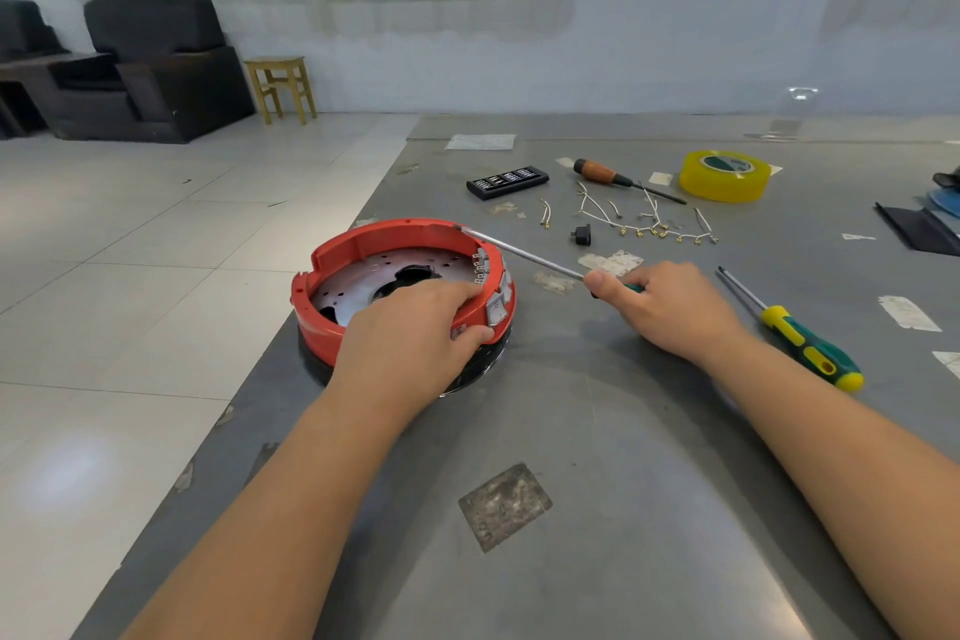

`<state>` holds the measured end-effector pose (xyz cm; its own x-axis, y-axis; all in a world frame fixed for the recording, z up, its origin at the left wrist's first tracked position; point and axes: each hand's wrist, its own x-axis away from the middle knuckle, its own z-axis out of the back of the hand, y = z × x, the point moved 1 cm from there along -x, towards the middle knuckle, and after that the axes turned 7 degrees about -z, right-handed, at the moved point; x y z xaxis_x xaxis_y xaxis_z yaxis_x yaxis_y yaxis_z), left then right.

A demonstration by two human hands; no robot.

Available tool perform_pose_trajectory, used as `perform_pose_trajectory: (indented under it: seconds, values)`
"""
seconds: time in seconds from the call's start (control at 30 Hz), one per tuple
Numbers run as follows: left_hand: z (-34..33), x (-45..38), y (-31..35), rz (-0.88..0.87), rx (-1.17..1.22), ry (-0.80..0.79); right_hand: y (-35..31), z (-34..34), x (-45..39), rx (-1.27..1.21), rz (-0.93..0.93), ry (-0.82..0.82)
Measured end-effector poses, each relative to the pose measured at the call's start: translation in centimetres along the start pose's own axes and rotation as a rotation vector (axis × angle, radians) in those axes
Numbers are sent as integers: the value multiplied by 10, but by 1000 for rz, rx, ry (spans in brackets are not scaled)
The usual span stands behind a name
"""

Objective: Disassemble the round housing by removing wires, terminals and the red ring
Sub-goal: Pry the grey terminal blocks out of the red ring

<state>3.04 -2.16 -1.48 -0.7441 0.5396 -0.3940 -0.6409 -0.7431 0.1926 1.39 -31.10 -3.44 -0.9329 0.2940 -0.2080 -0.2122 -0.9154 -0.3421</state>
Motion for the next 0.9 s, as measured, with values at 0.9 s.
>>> perform_pose_trajectory:
  seconds: [0.9]
  values:
    - [19,-76,-22,-445,-87,-458,5,-2,10,-528,-181,-331]
